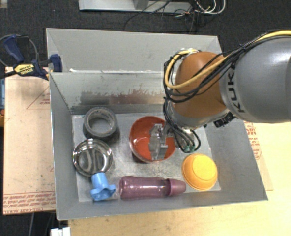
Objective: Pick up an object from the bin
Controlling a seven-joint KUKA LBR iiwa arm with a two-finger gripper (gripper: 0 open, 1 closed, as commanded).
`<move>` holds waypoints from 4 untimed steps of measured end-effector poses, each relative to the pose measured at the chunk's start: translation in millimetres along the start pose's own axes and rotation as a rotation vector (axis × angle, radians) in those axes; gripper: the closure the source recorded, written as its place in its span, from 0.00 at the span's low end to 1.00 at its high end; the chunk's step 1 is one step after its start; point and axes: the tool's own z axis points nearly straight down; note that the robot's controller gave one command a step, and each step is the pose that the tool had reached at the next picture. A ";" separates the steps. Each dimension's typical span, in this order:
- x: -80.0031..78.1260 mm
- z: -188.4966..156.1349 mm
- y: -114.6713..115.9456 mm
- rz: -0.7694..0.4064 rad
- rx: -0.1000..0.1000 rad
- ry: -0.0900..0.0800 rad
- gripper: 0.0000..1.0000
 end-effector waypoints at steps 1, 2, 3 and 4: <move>0.0 0.0 0.0 0.000 0.000 0.000 1.00; -43.5 26.1 21.0 0.046 -0.002 -0.003 1.00; -66.1 11.6 18.8 0.085 -0.002 -0.005 0.00; -65.8 11.8 18.8 0.085 -0.002 -0.004 0.00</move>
Offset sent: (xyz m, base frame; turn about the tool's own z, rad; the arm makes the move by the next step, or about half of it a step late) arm 0.0422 0.0194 -0.0245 0.0485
